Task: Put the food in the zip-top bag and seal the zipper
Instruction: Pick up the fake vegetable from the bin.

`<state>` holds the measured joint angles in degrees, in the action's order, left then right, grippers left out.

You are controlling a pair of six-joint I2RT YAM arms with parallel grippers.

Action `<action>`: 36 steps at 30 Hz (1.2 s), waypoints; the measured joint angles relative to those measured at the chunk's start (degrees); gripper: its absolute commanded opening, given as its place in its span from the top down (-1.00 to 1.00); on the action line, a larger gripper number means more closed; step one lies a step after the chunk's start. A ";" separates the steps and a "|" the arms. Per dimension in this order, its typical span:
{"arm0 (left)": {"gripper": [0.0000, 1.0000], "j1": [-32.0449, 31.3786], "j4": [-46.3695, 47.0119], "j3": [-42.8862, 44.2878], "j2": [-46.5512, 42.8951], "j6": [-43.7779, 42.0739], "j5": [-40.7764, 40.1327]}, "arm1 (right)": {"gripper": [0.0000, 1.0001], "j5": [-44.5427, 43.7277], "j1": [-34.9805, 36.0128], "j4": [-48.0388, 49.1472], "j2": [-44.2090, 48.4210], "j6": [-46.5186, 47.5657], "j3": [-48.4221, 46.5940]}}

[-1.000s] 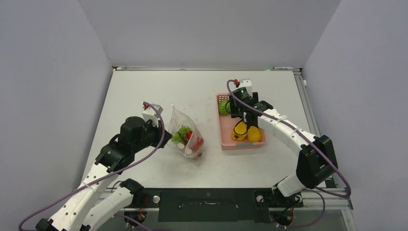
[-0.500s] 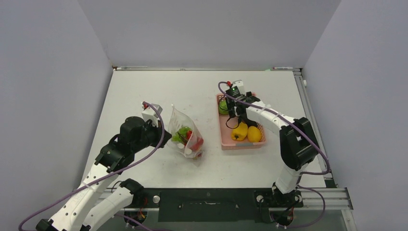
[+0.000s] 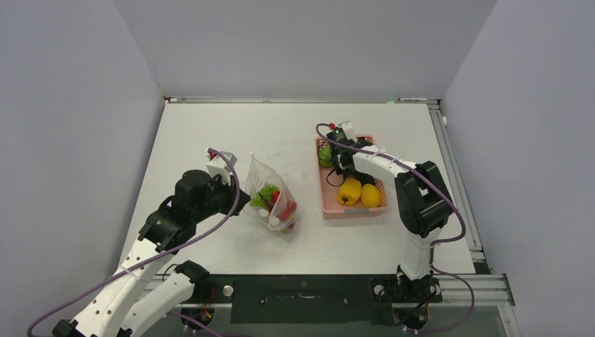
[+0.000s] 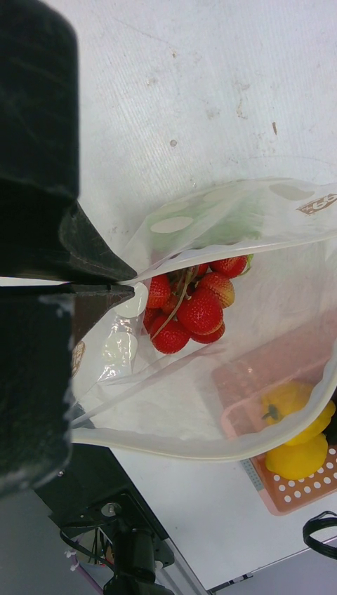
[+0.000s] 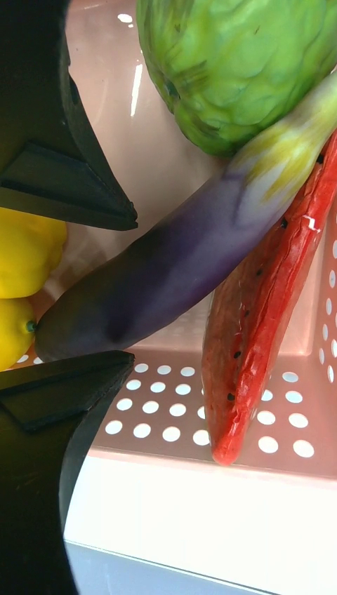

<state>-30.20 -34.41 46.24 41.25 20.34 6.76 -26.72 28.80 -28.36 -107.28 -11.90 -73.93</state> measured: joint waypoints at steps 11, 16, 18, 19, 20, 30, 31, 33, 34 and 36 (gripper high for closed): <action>1.00 0.04 -0.02 0.00 0.00 0.00 0.33 | -0.23 -2.84 0.00 0.02 -0.42 0.13 0.33; 1.00 0.04 -0.02 0.00 0.00 0.00 0.57 | -0.07 -2.97 0.00 0.00 -0.50 0.13 0.33; 1.00 0.04 -0.02 0.00 -0.04 0.02 0.57 | -0.06 -2.99 0.00 0.00 -0.63 0.13 0.33; 1.00 0.04 -0.02 -0.02 -0.09 0.02 0.59 | -0.04 -2.99 0.00 0.02 -0.74 0.13 0.33; 1.00 0.04 -0.02 -0.02 -0.15 0.02 0.59 | 0.01 -3.02 0.00 0.02 -0.90 0.13 0.35; 1.00 0.04 -0.02 -0.37 -0.55 0.02 0.61 | 0.71 -4.72 0.00 0.07 -1.36 0.79 0.37; 1.00 0.04 -0.02 -0.37 -0.55 0.02 0.61 | 0.74 -4.72 0.00 0.15 -1.22 0.76 0.48; 1.00 0.04 -0.02 -0.37 -0.55 0.02 0.66 | 0.77 -4.63 0.00 0.20 -0.79 0.70 0.85; 1.00 0.04 -0.02 -0.37 -0.57 0.02 0.68 | 0.77 -4.50 0.00 0.20 -0.48 0.61 1.01; 1.00 0.04 -0.02 -0.39 -0.59 0.02 0.76 | 0.78 -4.17 0.00 0.07 0.57 0.48 1.49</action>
<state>-30.15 -34.44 45.84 40.66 20.36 7.53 -30.89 28.80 -28.29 -106.72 -11.42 -72.44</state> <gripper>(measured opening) 0.003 0.365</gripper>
